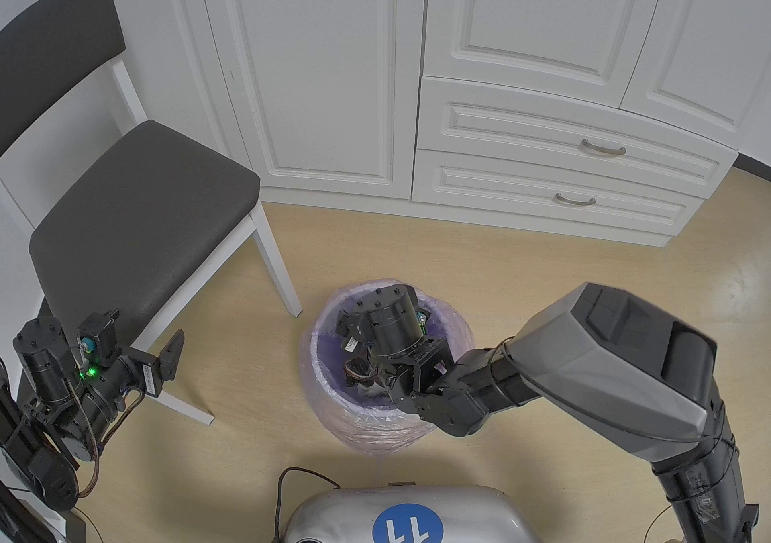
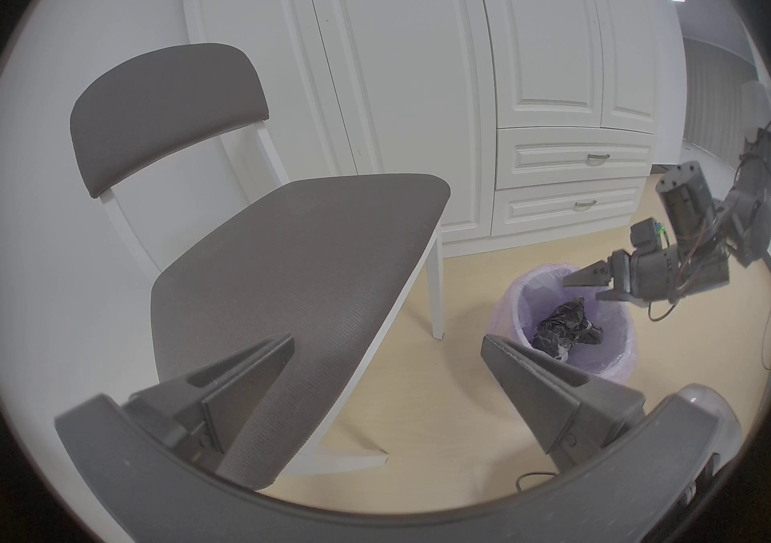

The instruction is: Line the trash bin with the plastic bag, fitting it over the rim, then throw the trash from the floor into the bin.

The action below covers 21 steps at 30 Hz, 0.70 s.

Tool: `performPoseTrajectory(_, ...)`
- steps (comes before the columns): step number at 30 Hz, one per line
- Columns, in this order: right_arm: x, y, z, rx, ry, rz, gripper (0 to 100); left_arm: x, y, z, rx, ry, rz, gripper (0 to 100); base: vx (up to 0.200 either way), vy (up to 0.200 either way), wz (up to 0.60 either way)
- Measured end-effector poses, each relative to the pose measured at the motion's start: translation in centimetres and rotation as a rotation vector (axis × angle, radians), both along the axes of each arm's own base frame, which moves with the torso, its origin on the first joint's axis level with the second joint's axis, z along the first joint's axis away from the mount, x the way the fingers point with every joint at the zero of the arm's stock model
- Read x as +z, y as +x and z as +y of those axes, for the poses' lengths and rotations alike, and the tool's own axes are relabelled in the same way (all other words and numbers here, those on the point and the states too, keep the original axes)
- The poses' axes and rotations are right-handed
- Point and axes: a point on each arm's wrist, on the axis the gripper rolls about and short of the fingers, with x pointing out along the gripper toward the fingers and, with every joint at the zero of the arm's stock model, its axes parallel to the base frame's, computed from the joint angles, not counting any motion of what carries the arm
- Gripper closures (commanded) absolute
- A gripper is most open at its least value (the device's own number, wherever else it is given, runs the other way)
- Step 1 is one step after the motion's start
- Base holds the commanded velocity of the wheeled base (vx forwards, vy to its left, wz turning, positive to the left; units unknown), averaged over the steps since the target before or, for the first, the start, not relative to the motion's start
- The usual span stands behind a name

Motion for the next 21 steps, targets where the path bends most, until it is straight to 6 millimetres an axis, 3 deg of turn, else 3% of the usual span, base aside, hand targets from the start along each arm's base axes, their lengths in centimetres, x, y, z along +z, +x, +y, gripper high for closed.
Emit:
performPoseTrajectory(12, 5.5, -0.8, -4.0, 0.031, -0.14, -0.115, 0, 0.0, 0.0, 0.0, 0.0, 0.0, 0.001, 0, 0.0, 0.0, 0.0)
performPoseTrajectory(21, 5.1, -1.0, -7.3, 0.044, -0.352, -0.109, 0, -0.2, -0.1, -0.1, -0.007, 0.001, 0.009, 0, 0.0, 0.0, 0.0)
